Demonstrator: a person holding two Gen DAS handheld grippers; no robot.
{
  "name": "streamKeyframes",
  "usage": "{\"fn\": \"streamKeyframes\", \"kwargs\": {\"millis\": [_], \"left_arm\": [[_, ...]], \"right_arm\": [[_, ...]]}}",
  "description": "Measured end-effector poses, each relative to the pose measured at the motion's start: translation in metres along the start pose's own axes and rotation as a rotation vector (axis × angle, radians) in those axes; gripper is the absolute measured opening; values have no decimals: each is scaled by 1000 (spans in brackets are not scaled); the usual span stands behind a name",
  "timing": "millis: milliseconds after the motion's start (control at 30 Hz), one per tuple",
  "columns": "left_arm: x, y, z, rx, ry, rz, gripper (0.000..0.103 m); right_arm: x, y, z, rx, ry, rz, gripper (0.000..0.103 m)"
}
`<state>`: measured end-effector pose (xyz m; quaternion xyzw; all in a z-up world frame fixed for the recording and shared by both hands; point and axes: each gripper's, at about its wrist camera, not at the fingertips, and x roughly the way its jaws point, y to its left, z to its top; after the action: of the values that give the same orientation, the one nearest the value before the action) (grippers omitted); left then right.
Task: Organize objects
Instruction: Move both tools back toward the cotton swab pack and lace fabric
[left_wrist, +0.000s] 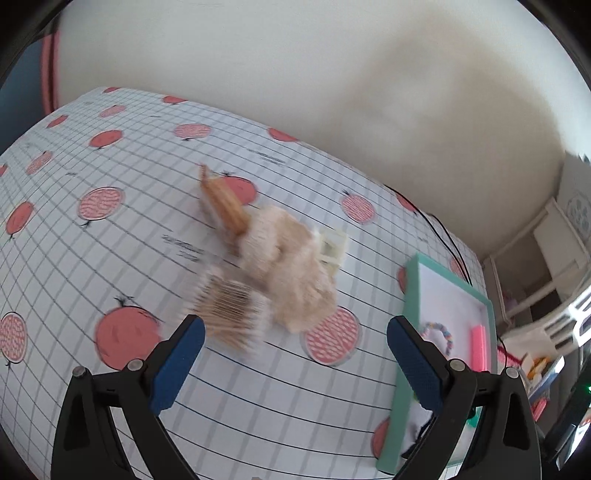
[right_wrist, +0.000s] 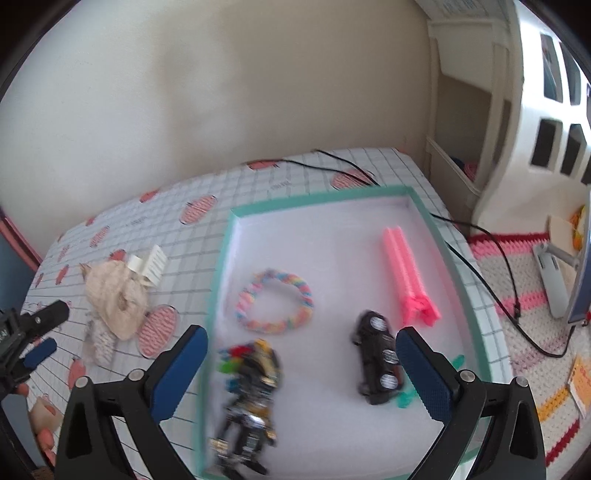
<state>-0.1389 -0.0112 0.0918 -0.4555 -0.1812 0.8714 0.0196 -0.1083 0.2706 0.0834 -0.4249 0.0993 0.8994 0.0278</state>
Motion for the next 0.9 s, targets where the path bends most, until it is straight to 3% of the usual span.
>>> {"fn": "streamKeyframes", "kwargs": {"millis": [533,733,900], "left_arm": [[-13,88,19,-89,-36,95,99],[-11,105,21,-114,-33,108,99],[-2,96,18,-87,-17,98,99]], "right_arm": [[17,141,-9,-108,18,160,103],[24,160,-8,-110,24,176,103],[22,158,10,-95,9,170,103]]}}
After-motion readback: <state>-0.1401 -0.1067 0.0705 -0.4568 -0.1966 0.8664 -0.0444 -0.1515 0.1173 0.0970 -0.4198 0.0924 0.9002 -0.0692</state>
